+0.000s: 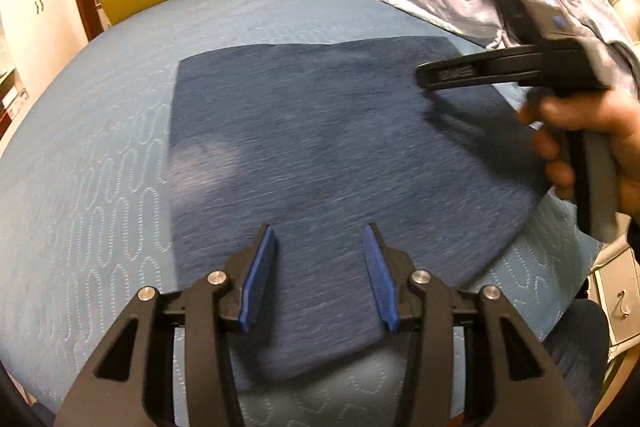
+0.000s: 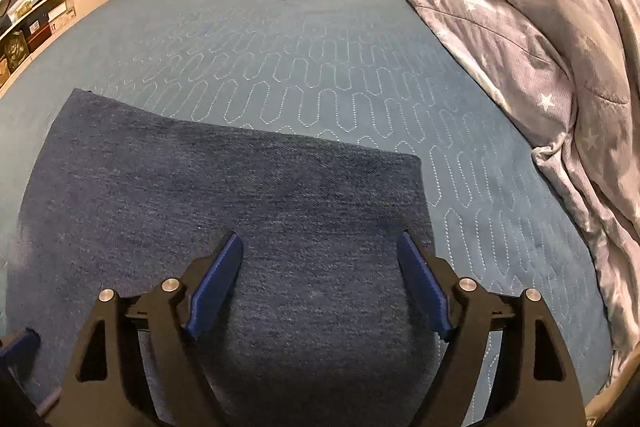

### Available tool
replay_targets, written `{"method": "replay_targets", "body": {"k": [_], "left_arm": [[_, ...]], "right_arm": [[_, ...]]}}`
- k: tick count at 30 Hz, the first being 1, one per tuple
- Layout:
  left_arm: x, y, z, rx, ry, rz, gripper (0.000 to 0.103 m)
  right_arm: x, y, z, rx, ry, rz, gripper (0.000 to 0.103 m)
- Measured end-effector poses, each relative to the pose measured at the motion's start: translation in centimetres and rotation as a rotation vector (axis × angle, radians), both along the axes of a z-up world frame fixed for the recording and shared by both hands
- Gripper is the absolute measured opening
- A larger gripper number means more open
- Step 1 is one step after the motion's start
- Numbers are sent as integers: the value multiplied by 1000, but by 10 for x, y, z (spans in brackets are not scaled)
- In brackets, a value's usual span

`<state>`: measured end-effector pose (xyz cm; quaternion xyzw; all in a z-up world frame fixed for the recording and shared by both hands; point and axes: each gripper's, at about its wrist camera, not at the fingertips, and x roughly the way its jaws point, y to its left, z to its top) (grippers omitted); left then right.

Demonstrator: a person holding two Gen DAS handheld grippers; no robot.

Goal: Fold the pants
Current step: 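Lift both open tools away from the folded jeans square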

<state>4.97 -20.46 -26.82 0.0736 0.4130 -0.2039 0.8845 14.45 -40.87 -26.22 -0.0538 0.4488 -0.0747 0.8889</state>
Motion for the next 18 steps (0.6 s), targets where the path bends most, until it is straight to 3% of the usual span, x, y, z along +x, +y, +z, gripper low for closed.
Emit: {"method": "replay_targets", "body": {"k": [5,9,13,15,18], "left_arm": [[3,7,3,-1,3,25,47],[6,17,5,20,8,65,47],[11,32,11,24,13,108,48],[11,36,19,11,13,106,54],[6,36,31,-12,12,91,70]], "right_arm": [[-28,1,17,66,-30,-2,78],[-41,1,5,20,23,-28,78],[-54,-16,2,58,27,-80,84],[-63,-21,4,55,32,-106,84],[-80,-26,11,40,36,-148,85]]}}
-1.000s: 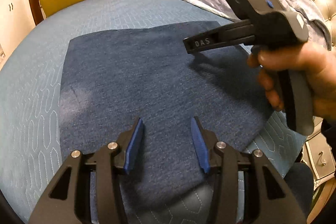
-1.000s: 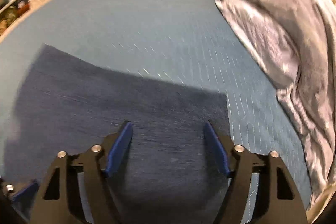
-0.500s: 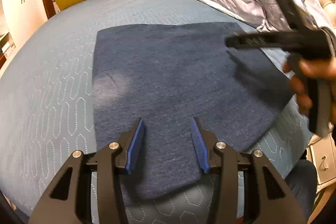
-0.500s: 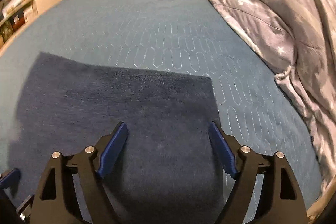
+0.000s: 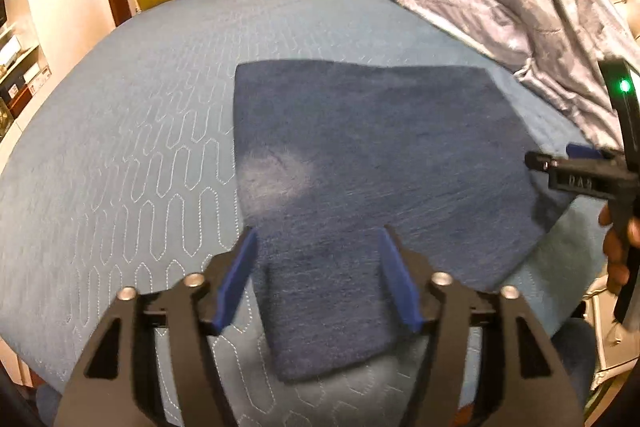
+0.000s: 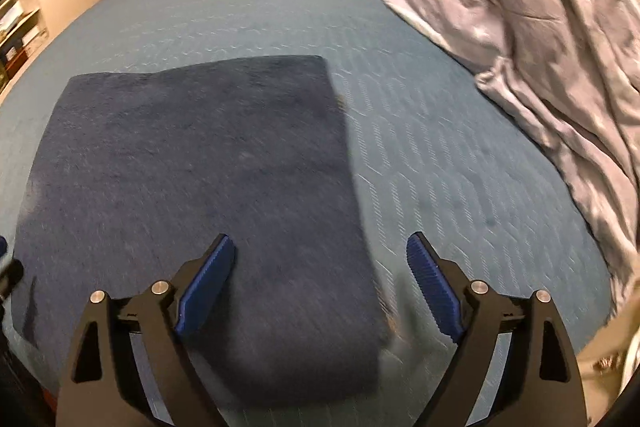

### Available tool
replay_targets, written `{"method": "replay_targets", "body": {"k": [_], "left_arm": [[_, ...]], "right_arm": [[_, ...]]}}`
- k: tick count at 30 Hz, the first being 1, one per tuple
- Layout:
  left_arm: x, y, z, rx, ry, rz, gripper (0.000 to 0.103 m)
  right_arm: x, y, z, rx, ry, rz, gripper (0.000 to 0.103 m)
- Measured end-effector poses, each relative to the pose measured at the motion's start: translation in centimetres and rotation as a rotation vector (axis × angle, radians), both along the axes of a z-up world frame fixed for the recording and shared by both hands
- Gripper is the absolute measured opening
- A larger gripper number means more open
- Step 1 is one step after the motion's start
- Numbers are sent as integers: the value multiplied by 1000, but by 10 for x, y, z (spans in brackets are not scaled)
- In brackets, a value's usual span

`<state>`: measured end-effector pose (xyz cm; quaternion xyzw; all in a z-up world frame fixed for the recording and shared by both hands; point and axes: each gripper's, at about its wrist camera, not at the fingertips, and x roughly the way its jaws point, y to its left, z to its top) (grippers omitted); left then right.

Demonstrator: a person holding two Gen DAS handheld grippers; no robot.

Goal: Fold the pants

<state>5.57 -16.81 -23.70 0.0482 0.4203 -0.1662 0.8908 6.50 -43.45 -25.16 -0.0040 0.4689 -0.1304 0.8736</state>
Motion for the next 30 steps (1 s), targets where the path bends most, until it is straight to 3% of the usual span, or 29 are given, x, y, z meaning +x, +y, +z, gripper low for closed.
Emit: {"method": "replay_targets", "body": {"k": [2,6,13,15,20,30], "left_arm": [[-6,-2,8,-17,19,-24,85],[-22,-10,29,-15,6,-60,102],[-48,-13,80,-68,-42,-60,101],[-49,-11,87,-93,-9,-57,101],[-54,-13,91,-80,-19,-51,101],[-55,-15,93,-78,-22,-46,101]], "right_arm": [[-15,-1,7,8,-5,-28,85],[-45,7,25,28,-27,-61,88],[-100,36,67,67,-94,-104,88],[-111,45,79,77,-117,-102,88],[-124,61,96,80,-155,-81,88],[-126,68,99,65,-161,-65,88]]}}
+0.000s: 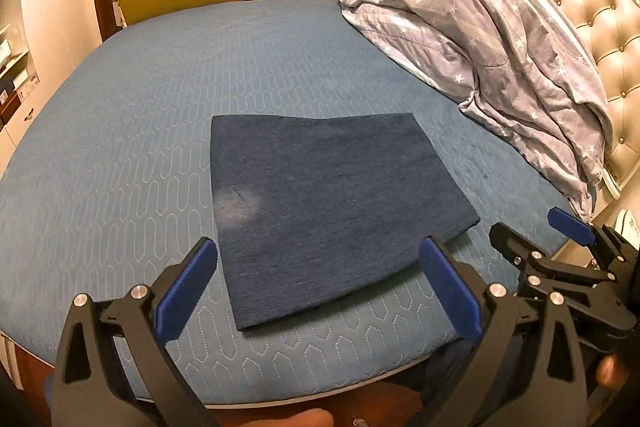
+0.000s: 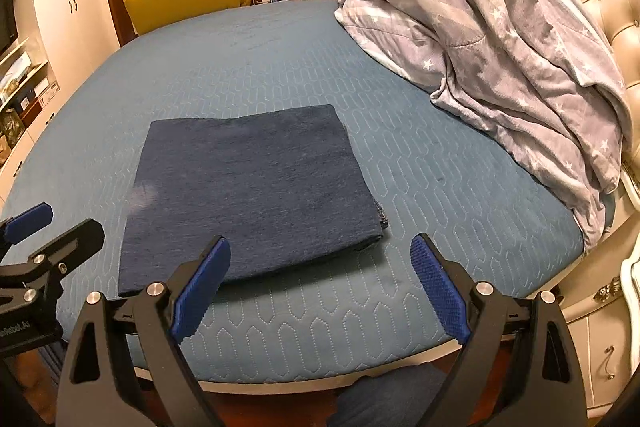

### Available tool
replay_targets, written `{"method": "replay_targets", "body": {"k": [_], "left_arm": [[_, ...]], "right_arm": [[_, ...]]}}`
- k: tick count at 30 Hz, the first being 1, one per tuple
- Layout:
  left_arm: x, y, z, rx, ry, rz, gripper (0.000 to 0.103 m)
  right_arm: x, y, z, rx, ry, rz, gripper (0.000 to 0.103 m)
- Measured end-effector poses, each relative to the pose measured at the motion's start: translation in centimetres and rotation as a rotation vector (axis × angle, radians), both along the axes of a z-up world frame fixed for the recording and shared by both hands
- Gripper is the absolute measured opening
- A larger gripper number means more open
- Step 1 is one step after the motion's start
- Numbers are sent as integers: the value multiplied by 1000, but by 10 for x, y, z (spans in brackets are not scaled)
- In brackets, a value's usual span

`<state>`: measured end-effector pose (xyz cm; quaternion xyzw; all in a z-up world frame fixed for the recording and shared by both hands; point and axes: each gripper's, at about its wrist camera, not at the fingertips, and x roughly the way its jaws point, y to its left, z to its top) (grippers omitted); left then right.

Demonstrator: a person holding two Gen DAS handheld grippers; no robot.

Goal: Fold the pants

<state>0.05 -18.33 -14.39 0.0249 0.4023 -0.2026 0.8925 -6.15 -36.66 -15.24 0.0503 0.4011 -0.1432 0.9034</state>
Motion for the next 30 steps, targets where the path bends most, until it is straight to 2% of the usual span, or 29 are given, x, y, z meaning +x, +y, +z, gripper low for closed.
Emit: {"method": "replay_targets", "body": {"k": [7,30], "left_arm": [[0,0,1,1,-3,0,101],[0,-3,2,3,-8,-1,101]], "right_arm": [[0,-4,-3,30,7,3,88],[-2,-5,-6,32,11,4,88]]}}
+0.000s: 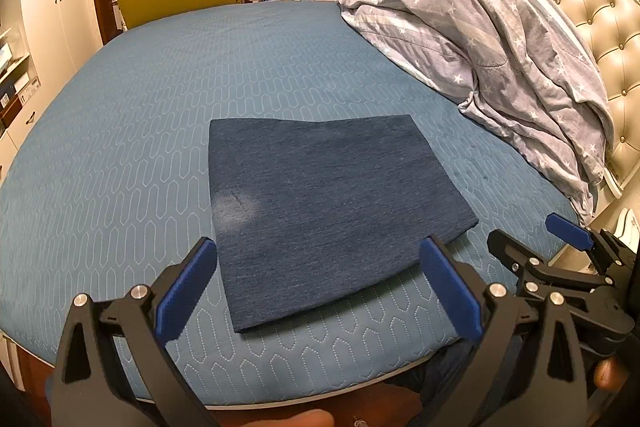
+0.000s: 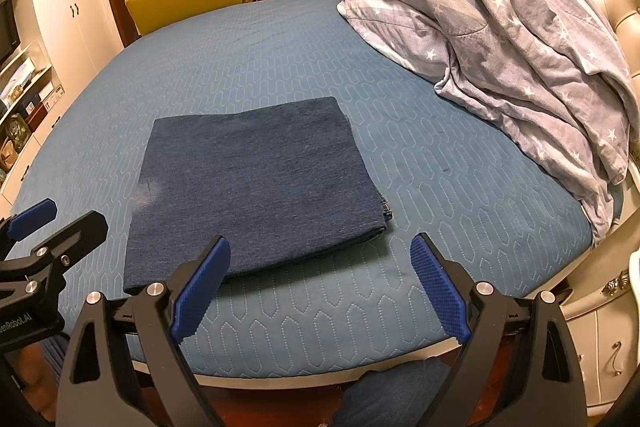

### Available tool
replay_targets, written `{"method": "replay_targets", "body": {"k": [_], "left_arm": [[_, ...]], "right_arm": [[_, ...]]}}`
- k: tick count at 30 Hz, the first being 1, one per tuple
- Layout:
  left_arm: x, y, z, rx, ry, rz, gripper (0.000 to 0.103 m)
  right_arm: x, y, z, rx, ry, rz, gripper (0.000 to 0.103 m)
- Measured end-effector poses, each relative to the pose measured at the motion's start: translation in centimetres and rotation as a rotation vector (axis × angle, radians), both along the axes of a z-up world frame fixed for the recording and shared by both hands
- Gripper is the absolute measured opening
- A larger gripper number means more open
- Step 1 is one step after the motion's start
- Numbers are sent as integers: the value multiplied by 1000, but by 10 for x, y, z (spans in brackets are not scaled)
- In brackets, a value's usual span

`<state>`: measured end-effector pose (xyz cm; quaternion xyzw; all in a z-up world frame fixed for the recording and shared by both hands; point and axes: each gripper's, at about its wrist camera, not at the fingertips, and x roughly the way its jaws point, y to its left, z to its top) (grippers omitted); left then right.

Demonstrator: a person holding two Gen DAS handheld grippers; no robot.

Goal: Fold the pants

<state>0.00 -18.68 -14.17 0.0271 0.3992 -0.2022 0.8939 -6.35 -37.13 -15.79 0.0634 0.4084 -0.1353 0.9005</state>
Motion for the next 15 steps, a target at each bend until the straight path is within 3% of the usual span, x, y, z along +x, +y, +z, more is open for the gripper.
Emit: {"method": "replay_targets", "body": {"k": [15], "left_arm": [[0,-1,0,0,-1,-1,101]], "right_arm": [[0,-1,1,0,0,-1,88]]}}
